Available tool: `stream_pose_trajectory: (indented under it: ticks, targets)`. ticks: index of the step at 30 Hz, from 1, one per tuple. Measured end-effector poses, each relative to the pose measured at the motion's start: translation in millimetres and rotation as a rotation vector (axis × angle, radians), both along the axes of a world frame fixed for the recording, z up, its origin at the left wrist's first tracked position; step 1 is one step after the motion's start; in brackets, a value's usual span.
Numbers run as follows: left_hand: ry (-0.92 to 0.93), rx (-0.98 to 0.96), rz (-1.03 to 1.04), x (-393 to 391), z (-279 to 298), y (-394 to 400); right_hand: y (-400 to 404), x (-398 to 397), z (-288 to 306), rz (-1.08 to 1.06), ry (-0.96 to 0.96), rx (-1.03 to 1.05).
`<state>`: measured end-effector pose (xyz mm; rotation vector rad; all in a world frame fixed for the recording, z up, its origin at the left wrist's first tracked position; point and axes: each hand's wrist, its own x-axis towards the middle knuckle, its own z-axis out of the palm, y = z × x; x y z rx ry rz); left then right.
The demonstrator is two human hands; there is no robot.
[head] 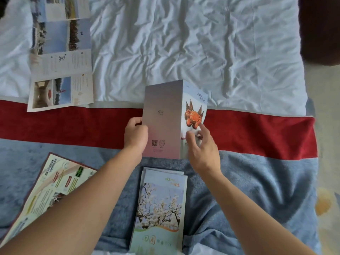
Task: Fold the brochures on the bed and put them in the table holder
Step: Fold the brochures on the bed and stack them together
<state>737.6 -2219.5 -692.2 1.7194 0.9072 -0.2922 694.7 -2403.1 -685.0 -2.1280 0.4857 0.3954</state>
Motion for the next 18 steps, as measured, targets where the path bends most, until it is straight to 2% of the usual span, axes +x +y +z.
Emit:
stream_pose_trajectory:
  ticks: [3, 8, 13, 18]
  targets:
    - [-0.035, 0.059, -0.098, -7.3, -1.0, -4.1, 12.4, -1.5, 10.0, -0.064, -0.007, 0.211]
    - [-0.071, 0.032, -0.126, -13.4, 4.1, -18.7, 27.7, 1.1, 21.5, -0.091, -0.067, 0.356]
    - [-0.064, -0.112, -0.248, -20.1, 17.5, -26.3, 41.4, 1.6, 29.6, -0.055, -0.148, 0.357]
    - [-0.116, -0.265, -0.347, -29.7, 37.5, -23.3, 52.5, -5.6, 28.7, -0.018, -0.143, 0.323]
